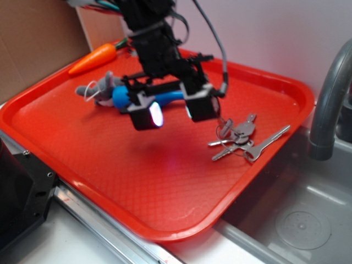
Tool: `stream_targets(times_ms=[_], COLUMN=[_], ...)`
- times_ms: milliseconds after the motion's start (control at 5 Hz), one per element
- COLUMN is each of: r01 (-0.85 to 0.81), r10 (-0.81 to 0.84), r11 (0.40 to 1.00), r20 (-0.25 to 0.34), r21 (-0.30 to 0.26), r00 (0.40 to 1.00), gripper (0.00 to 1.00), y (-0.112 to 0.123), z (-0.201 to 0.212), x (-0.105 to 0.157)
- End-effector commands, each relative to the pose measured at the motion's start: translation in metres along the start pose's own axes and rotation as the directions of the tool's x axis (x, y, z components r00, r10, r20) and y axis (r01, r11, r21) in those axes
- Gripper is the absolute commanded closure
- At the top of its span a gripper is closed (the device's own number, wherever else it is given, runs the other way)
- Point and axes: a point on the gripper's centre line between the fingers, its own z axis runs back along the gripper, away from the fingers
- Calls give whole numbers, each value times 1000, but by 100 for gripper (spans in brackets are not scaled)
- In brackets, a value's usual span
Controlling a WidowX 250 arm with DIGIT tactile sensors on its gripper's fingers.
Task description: Grab the silver keys.
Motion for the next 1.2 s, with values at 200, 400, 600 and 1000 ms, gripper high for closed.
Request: stream_targets(times_ms=[200, 400, 600, 1000], r01=[139, 128, 133, 157], r10=[-139, -128, -132, -161], r11=[990, 992, 991, 978], r20=[-8, -25, -36, 19], r21=[0, -3, 25, 135], r00=[990, 991, 991, 987], gripper=[0, 0, 0, 100], y=[-45, -46, -49, -51], z=[-15, -22, -29, -26], x=[-4, 0, 8, 18])
